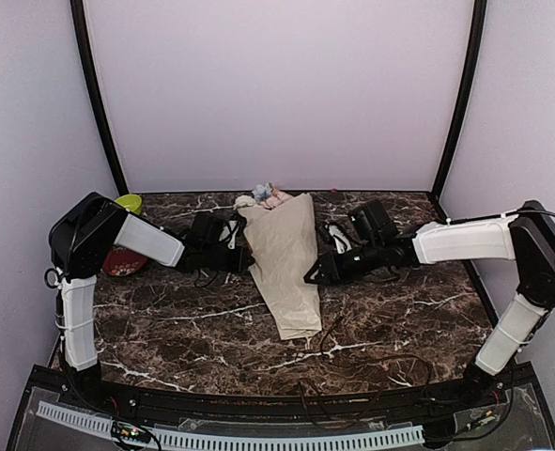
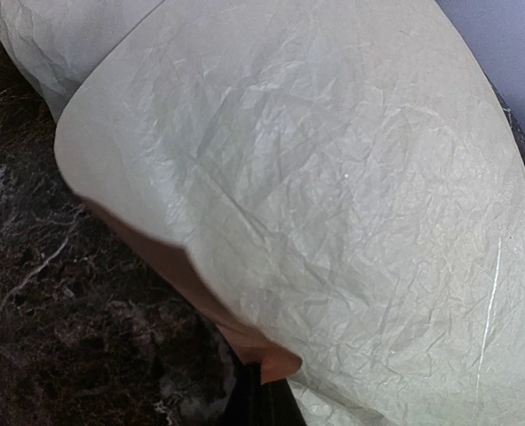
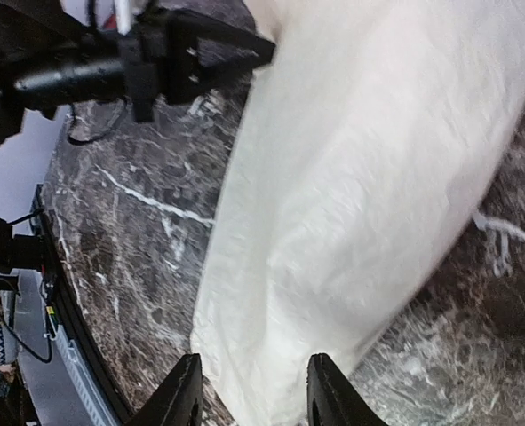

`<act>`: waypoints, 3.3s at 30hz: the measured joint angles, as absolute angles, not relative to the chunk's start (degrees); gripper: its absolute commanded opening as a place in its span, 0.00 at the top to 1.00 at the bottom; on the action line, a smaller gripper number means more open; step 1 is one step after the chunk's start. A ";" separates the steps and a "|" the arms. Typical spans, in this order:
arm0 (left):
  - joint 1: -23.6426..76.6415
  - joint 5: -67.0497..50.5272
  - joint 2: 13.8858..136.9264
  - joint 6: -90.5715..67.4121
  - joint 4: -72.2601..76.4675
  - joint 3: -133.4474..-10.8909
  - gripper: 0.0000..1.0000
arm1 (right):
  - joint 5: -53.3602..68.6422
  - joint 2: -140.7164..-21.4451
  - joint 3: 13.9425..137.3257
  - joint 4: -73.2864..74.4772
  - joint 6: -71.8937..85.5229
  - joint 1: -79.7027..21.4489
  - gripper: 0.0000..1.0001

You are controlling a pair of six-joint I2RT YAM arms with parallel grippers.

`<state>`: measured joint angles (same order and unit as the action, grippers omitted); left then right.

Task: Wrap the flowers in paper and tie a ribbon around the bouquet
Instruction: Press the fold line on the folded bouquet, then pick up the ribbon from the corner of the board.

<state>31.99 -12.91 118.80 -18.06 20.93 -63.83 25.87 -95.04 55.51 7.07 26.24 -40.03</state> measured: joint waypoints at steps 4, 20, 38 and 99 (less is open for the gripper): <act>31.97 -12.91 118.80 -18.06 20.93 -63.83 1.00 | 31.44 -97.45 59.00 3.68 24.29 -41.08 0.71; 32.08 -13.52 118.83 -17.52 20.88 -63.83 1.00 | 25.30 -98.94 52.27 8.21 23.73 -37.08 0.75; 32.03 -13.28 119.17 -16.12 19.44 -65.06 0.91 | 23.99 -109.16 63.51 13.37 17.19 -49.32 0.81; 44.23 -10.72 115.31 -14.17 11.46 -64.25 0.67 | 18.65 -96.55 60.60 16.93 22.26 -50.37 0.68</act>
<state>44.23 -10.72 115.31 -14.17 11.46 -64.25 18.65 -96.55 60.60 16.93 22.26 -50.37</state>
